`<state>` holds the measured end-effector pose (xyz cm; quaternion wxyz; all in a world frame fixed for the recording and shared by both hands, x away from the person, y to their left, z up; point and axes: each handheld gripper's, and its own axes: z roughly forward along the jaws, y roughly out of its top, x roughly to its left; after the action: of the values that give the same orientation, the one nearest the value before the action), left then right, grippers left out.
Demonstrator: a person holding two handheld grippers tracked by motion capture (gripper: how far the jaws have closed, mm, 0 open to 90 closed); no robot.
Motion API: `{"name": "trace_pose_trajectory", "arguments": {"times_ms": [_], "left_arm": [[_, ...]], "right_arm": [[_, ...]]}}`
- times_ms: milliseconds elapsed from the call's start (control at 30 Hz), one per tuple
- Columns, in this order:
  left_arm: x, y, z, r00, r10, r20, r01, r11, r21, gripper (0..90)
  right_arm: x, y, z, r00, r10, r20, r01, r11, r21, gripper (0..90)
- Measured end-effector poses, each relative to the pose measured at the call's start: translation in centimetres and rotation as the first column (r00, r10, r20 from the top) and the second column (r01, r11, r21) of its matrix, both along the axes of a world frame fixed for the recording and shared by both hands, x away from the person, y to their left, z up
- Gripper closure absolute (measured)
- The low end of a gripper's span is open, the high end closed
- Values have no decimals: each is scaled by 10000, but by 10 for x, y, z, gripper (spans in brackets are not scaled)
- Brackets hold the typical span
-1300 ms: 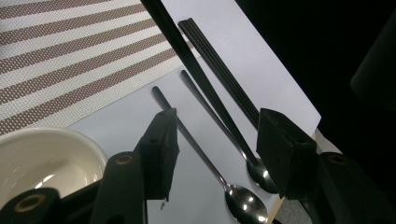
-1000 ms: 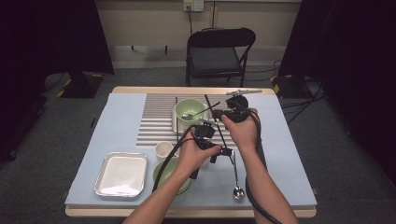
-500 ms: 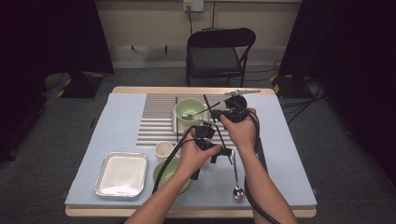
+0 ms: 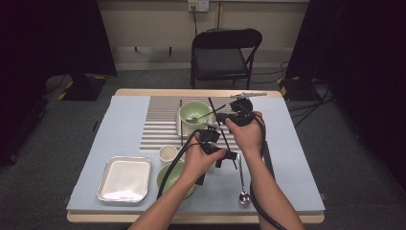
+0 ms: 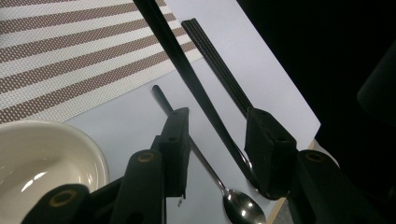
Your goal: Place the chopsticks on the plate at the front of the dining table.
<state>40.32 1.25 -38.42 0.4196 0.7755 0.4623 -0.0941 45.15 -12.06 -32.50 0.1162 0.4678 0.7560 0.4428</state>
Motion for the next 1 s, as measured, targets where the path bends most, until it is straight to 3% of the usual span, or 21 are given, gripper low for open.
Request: {"name": "trace_pose_trajectory", "arguments": {"times_ms": [1000], "left_arm": [[3, 0, -3, 9997, 183, -179, -185, 9998, -114, 751]], "right_arm": [[0, -2, 1, 9999, -106, 20, 106, 9995, 310, 861]]}}
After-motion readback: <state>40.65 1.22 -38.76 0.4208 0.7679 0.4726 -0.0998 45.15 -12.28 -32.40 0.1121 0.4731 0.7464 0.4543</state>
